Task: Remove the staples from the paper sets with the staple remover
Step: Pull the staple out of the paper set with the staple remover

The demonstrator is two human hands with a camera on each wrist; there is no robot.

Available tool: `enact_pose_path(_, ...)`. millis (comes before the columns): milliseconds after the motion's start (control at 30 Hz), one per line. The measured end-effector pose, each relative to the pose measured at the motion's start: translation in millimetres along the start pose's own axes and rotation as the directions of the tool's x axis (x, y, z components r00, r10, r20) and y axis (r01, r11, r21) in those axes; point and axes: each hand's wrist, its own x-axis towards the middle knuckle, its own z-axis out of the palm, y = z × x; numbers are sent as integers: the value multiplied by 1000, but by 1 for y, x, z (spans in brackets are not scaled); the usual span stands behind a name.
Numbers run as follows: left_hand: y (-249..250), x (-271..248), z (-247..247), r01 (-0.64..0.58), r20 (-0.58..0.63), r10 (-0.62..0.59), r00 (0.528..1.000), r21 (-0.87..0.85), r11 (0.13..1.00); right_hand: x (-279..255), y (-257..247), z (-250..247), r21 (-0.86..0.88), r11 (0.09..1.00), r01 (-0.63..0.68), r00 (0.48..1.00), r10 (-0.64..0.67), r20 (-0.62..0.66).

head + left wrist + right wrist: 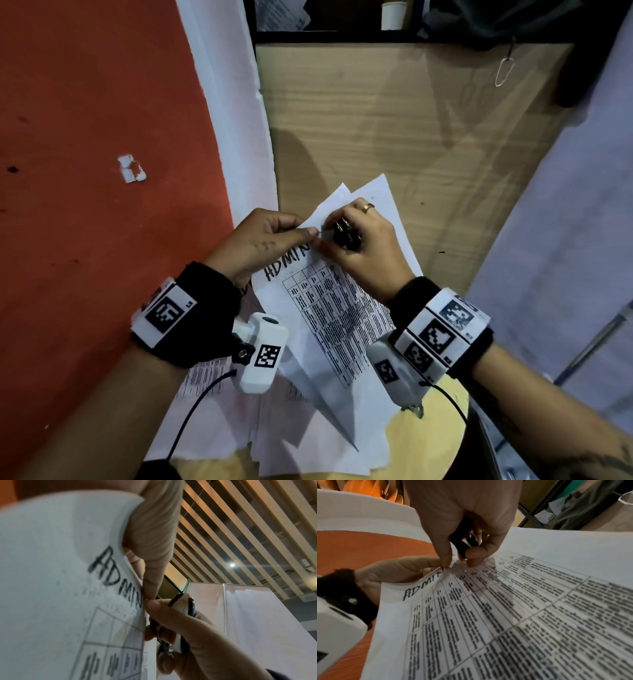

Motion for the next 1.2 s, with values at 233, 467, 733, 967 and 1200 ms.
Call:
enact_pose_path(233,3,-3,2,39,-24,-40,999,-12,999,0,-3,1,0,999,-46,998,46,-44)
enact_pose_path(467,3,-3,3,15,-98,-16,995,-11,1000,3,-11,-2,144,961,-238,970,242,-16)
enact_pose_path(733,-4,3,6,38,-100,-44,994,-65,997,-2,-9,0,-16,995,-100,995,99,-30)
enact_pose_path(967,-2,6,10,16,-124,-14,992,15,1000,-5,-12,-6,-248,963,102,995,-99,25)
enact_pose_path(1200,-7,6,8,-75,-75,80,994,66,995,-4,-12,-9,-259,961,101,994,-85,72)
